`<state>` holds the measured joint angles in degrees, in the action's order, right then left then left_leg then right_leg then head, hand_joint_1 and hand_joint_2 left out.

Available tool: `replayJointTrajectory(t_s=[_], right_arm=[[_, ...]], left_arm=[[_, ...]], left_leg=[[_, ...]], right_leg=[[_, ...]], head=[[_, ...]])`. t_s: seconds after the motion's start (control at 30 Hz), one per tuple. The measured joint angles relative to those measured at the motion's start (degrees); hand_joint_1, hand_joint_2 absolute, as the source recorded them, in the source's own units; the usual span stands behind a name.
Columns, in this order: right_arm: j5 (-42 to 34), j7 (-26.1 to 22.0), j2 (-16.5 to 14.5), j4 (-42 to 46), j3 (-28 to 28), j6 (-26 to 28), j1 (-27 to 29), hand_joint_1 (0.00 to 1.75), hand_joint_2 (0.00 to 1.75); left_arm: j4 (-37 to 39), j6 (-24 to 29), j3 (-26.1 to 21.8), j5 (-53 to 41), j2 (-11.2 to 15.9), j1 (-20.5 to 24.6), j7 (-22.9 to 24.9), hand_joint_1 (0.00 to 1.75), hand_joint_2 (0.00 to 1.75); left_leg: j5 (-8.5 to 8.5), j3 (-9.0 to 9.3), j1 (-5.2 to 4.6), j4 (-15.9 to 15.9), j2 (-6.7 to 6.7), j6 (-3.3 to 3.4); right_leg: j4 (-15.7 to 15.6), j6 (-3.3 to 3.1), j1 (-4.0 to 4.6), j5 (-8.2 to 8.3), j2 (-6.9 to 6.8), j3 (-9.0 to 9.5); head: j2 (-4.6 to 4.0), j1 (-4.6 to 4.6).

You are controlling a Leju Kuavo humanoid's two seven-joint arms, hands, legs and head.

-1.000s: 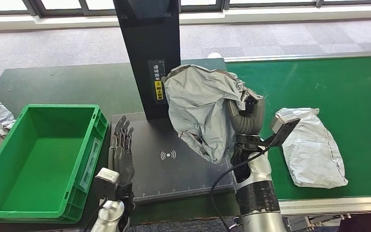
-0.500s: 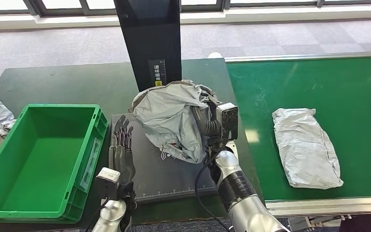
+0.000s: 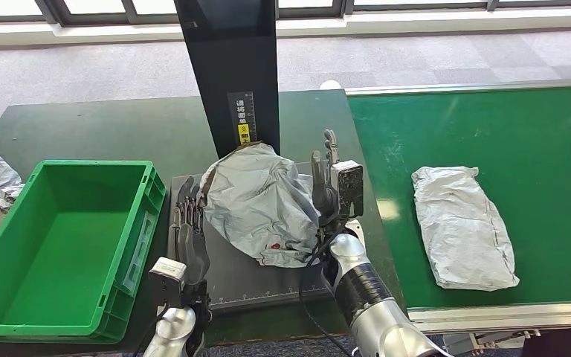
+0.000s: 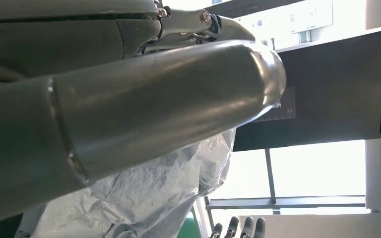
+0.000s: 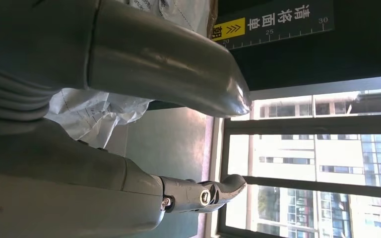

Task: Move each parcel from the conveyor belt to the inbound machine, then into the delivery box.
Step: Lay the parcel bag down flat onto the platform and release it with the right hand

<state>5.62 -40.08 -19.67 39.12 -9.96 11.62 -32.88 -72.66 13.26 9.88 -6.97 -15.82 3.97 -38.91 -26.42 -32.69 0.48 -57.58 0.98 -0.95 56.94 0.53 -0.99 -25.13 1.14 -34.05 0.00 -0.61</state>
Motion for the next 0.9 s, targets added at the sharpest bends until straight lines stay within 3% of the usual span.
replayJointTrajectory(t_s=[0.43, 0.53, 0.6, 0.67, 0.77, 0.83, 0.9], right_arm=[[0.21, -0.03, 0.00, 1.19, 1.25, -0.04, 0.95, 0.00, 0.00], [1.83, -0.03, 0.00, 3.64, 1.81, 2.50, 2.27, 0.00, 0.00], [4.04, -0.04, 0.01, 7.07, 2.10, 7.51, 3.97, 0.00, 0.00], [6.61, -0.08, 0.03, 12.96, 2.16, 15.89, 6.78, 0.00, 0.00], [12.48, -0.17, 0.16, 24.62, 2.21, 26.19, 11.33, 0.00, 0.00], [16.39, -0.20, 0.38, 31.61, 2.32, 28.05, 12.99, 0.00, 0.00], [17.94, -0.18, 0.71, 37.68, 2.54, 28.33, 14.54, 0.00, 0.00]], left_arm=[[0.44, 0.24, 0.14, 0.23, 0.01, 0.08, 0.00, 0.00, 0.00], [0.46, 0.52, 0.19, 0.57, 0.02, 0.09, 0.00, 0.00, 0.00], [0.45, 1.47, 0.32, 0.61, 0.02, 0.11, 0.00, 0.00, 0.00], [-0.22, 5.57, 0.51, 0.26, 0.07, 0.07, 0.00, 0.00, 0.00], [-4.47, 19.02, 1.06, -4.13, 0.25, -0.25, -0.02, 0.00, 0.00], [-8.40, 25.18, 1.29, -9.84, 0.30, -0.50, -0.02, 0.00, 0.00], [-12.37, 26.43, 1.30, -15.82, 0.27, -0.72, -0.02, 0.00, 0.00]], left_leg=[[0.00, -0.01, 0.00, 0.00, 0.00, 0.00], [0.00, -0.01, 0.00, 0.00, 0.01, 0.00], [0.00, -0.01, 0.00, -0.01, 0.02, 0.00], [0.00, -0.04, 0.00, -0.01, 0.05, 0.00], [-0.01, -0.13, 0.00, -0.01, 0.05, 0.00], [-0.02, -0.14, -0.01, -0.02, -0.01, 0.00], [-0.02, -0.14, -0.02, -0.02, 0.01, 0.00]], right_leg=[[0.00, 0.00, -0.01, 0.00, 0.00, -0.01], [0.00, 0.00, -0.01, 0.00, 0.00, -0.02], [0.00, 0.00, 0.00, 0.00, -0.01, -0.02], [0.00, 0.00, 0.00, 0.00, -0.03, -0.02], [0.01, 0.00, -0.02, -0.01, -0.04, -0.12], [-0.01, 0.00, -0.03, -0.01, 0.02, -0.19], [-0.02, 0.00, -0.03, -0.01, 0.02, -0.20]], head=[[0.00, 0.00], [0.00, 0.00], [0.00, -0.01], [0.00, -0.01], [0.00, -0.01], [0.00, -0.02], [0.00, -0.02]])
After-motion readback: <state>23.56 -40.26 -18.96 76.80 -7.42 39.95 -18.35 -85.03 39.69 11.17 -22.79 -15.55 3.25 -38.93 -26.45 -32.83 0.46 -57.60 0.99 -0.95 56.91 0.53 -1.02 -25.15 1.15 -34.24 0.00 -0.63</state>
